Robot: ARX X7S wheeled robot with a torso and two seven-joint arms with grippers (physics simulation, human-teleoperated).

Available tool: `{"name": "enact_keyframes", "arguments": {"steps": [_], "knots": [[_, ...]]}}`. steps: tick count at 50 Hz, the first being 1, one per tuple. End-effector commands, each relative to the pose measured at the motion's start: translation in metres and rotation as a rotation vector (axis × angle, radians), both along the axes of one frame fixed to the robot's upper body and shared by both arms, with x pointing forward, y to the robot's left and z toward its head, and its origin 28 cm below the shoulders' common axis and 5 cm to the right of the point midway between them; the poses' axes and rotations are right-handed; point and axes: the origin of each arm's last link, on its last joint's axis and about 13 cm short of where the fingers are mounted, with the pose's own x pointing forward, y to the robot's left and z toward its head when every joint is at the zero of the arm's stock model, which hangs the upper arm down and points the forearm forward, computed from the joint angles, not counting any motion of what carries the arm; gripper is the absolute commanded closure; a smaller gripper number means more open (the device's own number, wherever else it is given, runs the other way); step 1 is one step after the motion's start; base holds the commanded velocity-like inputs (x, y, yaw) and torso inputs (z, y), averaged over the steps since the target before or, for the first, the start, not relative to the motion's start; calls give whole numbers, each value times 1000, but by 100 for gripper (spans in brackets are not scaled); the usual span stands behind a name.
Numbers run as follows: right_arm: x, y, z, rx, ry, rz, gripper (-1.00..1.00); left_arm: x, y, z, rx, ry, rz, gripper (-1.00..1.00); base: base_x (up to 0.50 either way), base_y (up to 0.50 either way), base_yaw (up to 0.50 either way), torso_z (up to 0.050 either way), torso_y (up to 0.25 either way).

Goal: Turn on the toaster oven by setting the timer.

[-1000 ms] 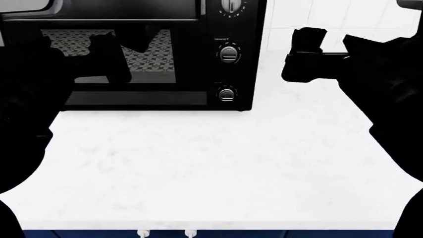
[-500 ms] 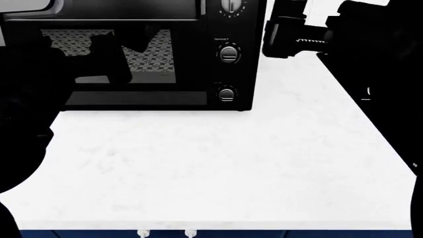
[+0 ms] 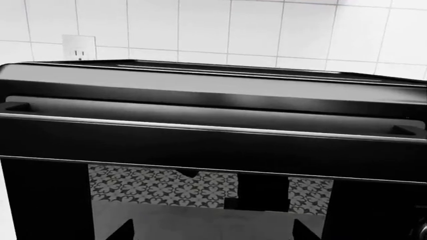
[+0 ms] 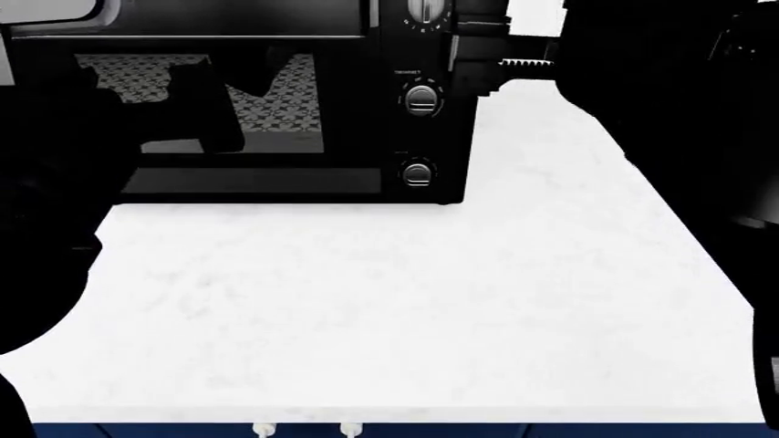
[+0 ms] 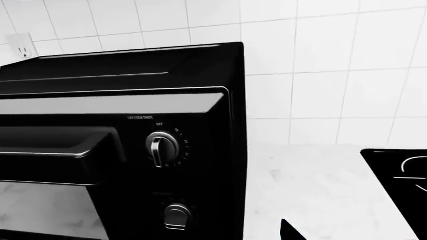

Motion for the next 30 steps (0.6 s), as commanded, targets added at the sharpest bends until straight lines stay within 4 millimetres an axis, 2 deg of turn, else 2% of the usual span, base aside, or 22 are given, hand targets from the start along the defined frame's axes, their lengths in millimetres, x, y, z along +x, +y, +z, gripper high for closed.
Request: {"name": "enact_keyframes", "arguments": {"steps": [1,21,30], "knots": [[3,7,-3,-27,20,-3,-100,2,-1,0,0,3,-2,-100,0,0,0,0,0],[2,6,-2,-24,45,4,-100,2,-1,0,1,3,-2,-100,0,0,0,0,0],[-4,18,8,-78,-11,-46,-100,2,-1,0,-2,5,-3,-100,0,0,0,0,0]]}}
